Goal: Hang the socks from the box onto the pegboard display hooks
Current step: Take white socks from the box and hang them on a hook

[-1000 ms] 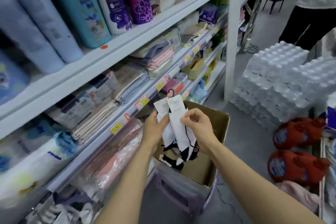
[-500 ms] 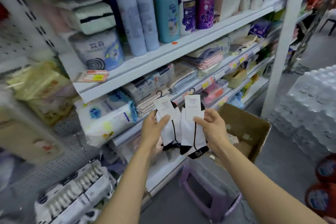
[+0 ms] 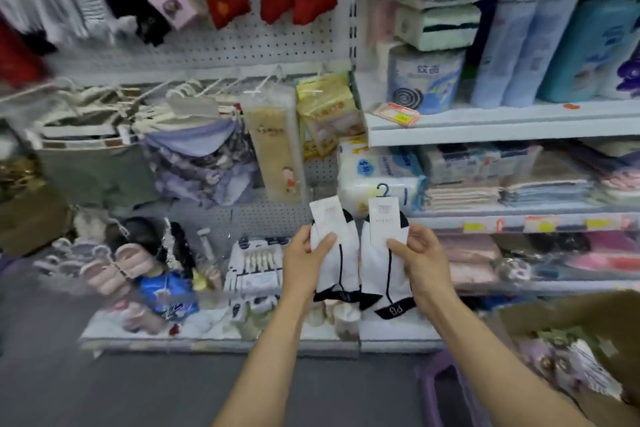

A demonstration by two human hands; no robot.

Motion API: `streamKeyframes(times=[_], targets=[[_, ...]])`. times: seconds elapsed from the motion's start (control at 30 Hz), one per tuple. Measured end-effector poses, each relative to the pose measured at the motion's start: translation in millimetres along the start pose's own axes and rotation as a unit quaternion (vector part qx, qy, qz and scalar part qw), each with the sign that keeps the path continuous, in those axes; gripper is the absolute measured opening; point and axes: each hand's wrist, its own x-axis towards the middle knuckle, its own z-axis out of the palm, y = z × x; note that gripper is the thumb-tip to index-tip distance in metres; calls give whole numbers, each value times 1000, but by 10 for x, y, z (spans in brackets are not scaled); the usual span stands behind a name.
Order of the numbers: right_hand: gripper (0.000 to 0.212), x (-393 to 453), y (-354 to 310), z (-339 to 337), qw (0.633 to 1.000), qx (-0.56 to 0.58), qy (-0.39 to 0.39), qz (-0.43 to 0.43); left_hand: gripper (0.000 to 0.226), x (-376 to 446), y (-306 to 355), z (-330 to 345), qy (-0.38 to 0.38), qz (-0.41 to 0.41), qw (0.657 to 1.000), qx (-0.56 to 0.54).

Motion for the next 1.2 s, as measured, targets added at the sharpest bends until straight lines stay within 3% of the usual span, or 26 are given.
streamKeyframes(times=[0.37, 0.83, 1.2], targets=[[29, -440, 197, 1603, 985, -43, -169, 2, 23, -310, 191, -1686, 184, 25, 982, -27], [38, -1229, 569, 3826, 963, 5, -268, 11, 16, -537, 605, -3866, 273, 77, 958, -39], [48, -895, 564, 5575, 943, 30, -326, -54, 20, 471, 973, -5185, 304, 113, 945, -44]])
